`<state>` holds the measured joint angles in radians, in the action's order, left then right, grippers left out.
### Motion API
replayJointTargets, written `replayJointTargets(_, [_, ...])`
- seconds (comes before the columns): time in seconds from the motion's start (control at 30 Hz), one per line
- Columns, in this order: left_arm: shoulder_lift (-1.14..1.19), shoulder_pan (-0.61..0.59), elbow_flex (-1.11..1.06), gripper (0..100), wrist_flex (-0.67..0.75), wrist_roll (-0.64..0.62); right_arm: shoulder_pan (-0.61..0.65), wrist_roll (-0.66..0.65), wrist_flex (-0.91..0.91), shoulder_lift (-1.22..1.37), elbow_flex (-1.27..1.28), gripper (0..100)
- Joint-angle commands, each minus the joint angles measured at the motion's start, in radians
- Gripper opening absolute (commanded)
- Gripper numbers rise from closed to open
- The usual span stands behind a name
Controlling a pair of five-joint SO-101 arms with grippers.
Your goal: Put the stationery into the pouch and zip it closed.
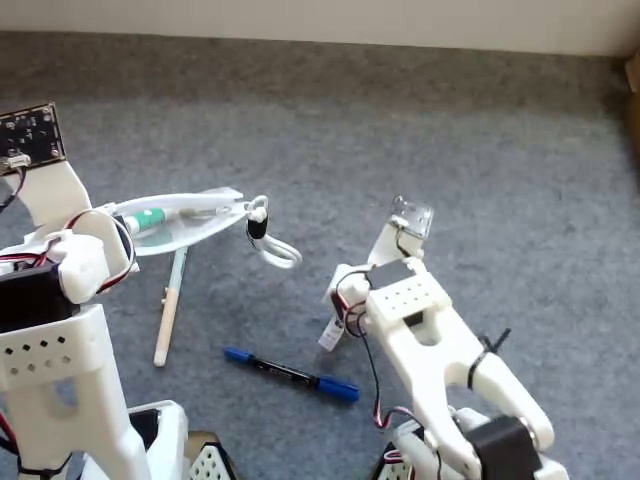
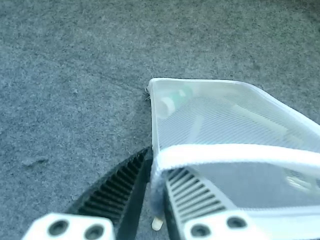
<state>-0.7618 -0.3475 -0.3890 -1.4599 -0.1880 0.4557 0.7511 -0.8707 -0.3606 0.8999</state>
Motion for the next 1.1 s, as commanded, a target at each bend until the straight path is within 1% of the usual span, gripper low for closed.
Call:
replayJointTargets(0.0, [0.008,0.015,-0.001,1,0.02,-0.003,-0.01,-0.041,-0.005,-0.177,0.038,1.5])
replayJointTargets(0.27, [0.008,0.015,-0.001,1,0.02,-0.003,-0.005,-0.046,-0.005,-0.41,0.128,1.5])
replayJointTargets(0.4, [0.008,0.015,-0.001,1,0.02,-0.003,-0.004,-0.123,0.002,-0.539,0.174,1.5])
replayJointTargets(0.57, [0.008,0.015,-0.001,1,0.02,-0.003,-0.004,-0.153,0.125,-0.684,0.308,1.5])
replayJointTargets(0.67, [0.008,0.015,-0.001,1,0.02,-0.003,-0.002,-0.227,0.189,-0.771,0.381,1.5])
replayJointTargets(0.8, [0.008,0.015,-0.002,1,0.02,-0.003,-0.002,-0.264,0.239,-0.894,0.464,1.5])
replayJointTargets(1.07, [0.008,0.015,-0.002,1,0.02,-0.003,0.084,-0.265,0.237,-1.072,0.518,1.5])
